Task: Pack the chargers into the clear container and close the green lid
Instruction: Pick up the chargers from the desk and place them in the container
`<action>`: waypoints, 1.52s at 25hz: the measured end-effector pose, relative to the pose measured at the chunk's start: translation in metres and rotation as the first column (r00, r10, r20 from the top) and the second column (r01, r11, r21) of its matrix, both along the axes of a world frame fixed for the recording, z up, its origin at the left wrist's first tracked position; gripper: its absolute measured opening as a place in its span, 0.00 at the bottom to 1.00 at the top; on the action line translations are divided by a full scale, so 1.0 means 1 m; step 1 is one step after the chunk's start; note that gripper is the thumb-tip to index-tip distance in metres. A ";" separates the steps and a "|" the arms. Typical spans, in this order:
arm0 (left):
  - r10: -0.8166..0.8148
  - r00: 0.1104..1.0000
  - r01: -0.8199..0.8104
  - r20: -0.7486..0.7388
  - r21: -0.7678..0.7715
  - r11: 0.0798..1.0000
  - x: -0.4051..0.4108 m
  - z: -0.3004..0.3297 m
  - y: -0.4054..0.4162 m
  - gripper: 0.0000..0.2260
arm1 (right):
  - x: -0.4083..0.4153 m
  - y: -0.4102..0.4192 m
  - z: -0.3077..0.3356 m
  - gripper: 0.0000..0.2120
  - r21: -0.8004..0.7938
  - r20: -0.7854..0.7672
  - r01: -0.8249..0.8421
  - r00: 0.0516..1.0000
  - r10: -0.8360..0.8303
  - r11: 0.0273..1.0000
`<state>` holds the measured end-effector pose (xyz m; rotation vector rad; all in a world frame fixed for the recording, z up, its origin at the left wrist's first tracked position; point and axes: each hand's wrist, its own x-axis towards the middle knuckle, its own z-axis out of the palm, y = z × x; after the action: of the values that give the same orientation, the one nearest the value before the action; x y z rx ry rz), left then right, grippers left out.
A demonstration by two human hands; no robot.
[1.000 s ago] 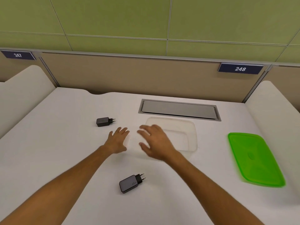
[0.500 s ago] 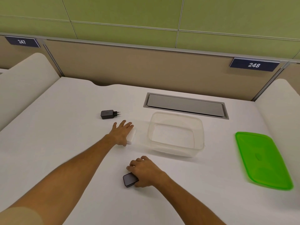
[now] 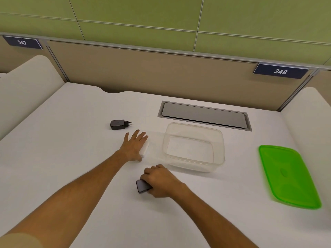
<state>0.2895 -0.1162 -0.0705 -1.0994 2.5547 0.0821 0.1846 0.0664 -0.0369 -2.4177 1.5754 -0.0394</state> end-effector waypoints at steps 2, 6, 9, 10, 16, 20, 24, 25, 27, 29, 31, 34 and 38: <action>-0.007 1.000 0.007 -0.010 -0.022 1.000 0.000 -0.002 0.004 0.47 | -0.013 -0.009 0.019 0.18 -0.089 0.018 0.042 0.999 -0.040 0.995; -0.019 0.999 0.017 -0.036 -0.048 0.999 -0.002 -0.002 0.009 0.48 | -0.050 -0.027 0.059 0.19 -0.219 0.078 0.200 0.979 -0.187 0.955; -0.031 0.999 0.030 -0.023 -0.049 0.998 -0.005 -0.002 0.014 0.51 | -0.084 -0.038 0.076 0.19 -0.238 0.114 0.381 0.925 -0.364 0.893; -0.040 0.999 0.039 -0.022 -0.047 0.998 -0.006 -0.003 0.016 0.51 | -0.096 -0.040 0.078 0.18 -0.221 0.118 0.446 0.895 -0.430 0.867; -0.060 0.998 0.059 -0.033 -0.025 0.998 -0.018 -0.005 0.023 0.50 | -0.154 -0.045 0.056 0.12 -0.061 -0.076 0.677 0.729 -0.680 0.733; -0.082 0.996 0.082 -0.030 0.000 0.997 -0.025 -0.011 0.032 0.50 | -0.169 -0.043 0.031 0.06 0.033 -0.171 0.752 0.653 -0.738 0.658; -0.101 0.995 0.101 -0.014 0.007 0.995 -0.028 -0.012 0.038 0.50 | -0.171 -0.041 0.015 0.06 0.106 -0.231 0.776 0.627 -0.744 0.621; -0.101 0.995 0.101 -0.009 0.006 0.995 -0.029 -0.011 0.038 0.50 | -0.171 -0.040 0.012 0.06 0.114 -0.247 0.778 0.625 -0.741 0.618; -0.101 0.995 0.101 -0.006 0.003 0.995 -0.030 -0.009 0.038 0.49 | -0.172 -0.040 0.007 0.08 0.122 -0.270 0.778 0.624 -0.733 0.616; -0.103 0.995 0.103 -0.006 0.006 0.995 -0.030 -0.008 0.039 0.49 | -0.172 -0.039 0.003 0.11 0.129 -0.283 0.781 0.620 -0.732 0.612; -0.104 0.995 0.104 -0.004 0.013 0.995 -0.030 -0.009 0.038 0.49 | -0.173 -0.038 0.000 0.13 0.140 -0.297 0.792 0.607 -0.737 0.595; -0.087 0.996 0.087 0.007 0.035 0.996 -0.029 -0.010 0.033 0.49 | -0.175 -0.035 -0.002 0.12 0.148 -0.305 0.809 0.584 -0.752 0.569; -0.062 0.998 0.060 0.019 0.071 0.996 -0.025 -0.009 0.021 0.50 | -0.178 -0.030 -0.005 0.10 0.135 -0.277 0.831 0.555 -0.785 0.540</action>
<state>0.2641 -0.0954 -0.0795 -0.9905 2.5446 0.1429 0.0065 0.0360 -0.0424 -1.3130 2.4864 0.2103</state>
